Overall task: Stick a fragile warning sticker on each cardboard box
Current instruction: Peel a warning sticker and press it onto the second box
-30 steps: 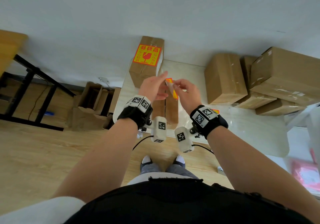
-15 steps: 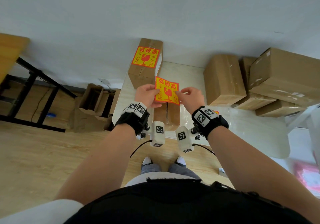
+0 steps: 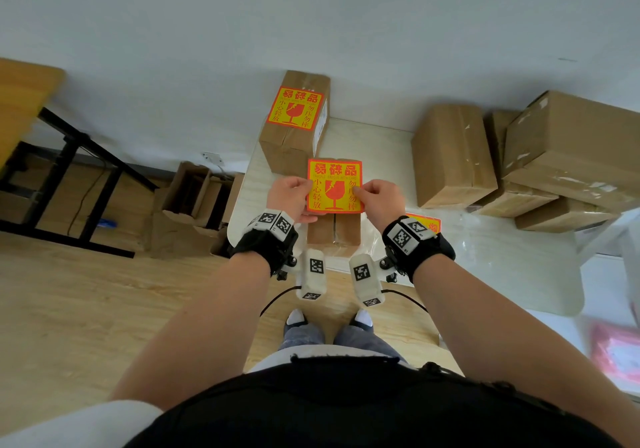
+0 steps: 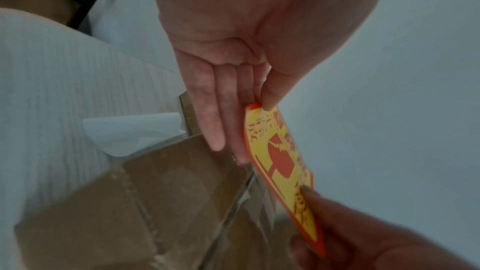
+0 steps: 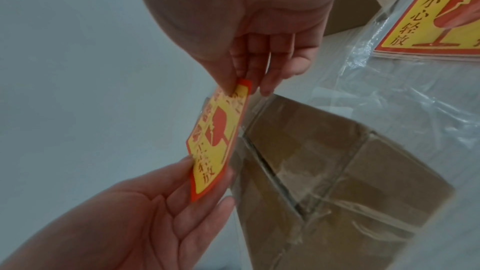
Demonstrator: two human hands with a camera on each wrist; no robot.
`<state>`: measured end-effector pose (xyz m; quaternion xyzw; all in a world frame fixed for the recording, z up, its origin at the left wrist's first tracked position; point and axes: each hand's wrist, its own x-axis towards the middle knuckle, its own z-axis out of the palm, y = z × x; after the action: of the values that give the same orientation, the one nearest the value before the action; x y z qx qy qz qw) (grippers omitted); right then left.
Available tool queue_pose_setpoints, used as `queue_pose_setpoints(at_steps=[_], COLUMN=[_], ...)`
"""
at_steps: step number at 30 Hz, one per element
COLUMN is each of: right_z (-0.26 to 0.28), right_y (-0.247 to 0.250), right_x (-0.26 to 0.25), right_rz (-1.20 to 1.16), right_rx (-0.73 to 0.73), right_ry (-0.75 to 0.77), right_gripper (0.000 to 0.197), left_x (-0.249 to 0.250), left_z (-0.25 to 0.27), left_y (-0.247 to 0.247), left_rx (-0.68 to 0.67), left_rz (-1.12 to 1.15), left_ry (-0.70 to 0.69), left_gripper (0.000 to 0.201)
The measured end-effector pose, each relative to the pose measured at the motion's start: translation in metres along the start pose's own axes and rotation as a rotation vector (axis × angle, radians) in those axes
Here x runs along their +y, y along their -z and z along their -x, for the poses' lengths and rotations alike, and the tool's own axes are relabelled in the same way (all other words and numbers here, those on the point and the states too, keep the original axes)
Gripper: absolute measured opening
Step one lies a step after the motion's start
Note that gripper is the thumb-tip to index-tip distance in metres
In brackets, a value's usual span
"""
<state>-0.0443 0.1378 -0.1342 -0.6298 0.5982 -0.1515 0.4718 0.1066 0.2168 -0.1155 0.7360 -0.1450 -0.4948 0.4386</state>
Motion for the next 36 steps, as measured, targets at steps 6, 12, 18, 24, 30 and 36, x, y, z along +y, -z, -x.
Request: queue_pose_setpoints(at_steps=[6, 12, 18, 24, 30, 36], right_z=[0.006, 0.006, 0.007, 0.007, 0.007, 0.006], right_y=[-0.001, 0.0, -0.003, -0.003, -0.006, -0.007], right_x=[0.0, 0.0, 0.005, 0.01, 0.013, 0.015], right_rz=[0.005, 0.089, 0.134, 0.146, 0.153, 0.176], right_rx=[0.01, -0.015, 0.004, 0.02, 0.029, 0.031], right_ry=[0.053, 0.077, 0.062, 0.074, 0.066, 0.069], right_gripper=[0.02, 0.018, 0.019, 0.017, 0.018, 0.018], left_x=[-0.003, -0.003, -0.003, -0.013, -0.018, -0.021], left_z=[-0.006, -0.005, -0.002, -0.007, -0.008, -0.011], left_y=[-0.001, -0.002, -0.008, -0.009, -0.011, -0.011], left_rx=[0.229, 0.317, 0.326, 0.3, 0.291, 0.287], left_rz=[-0.298, -0.627, -0.898, -0.876, -0.888, -0.876], left_ry=[-0.13, -0.263, -0.314, -0.286, -0.275, -0.258], left_gripper=[0.008, 0.012, 0.019, 0.018, 0.019, 0.018])
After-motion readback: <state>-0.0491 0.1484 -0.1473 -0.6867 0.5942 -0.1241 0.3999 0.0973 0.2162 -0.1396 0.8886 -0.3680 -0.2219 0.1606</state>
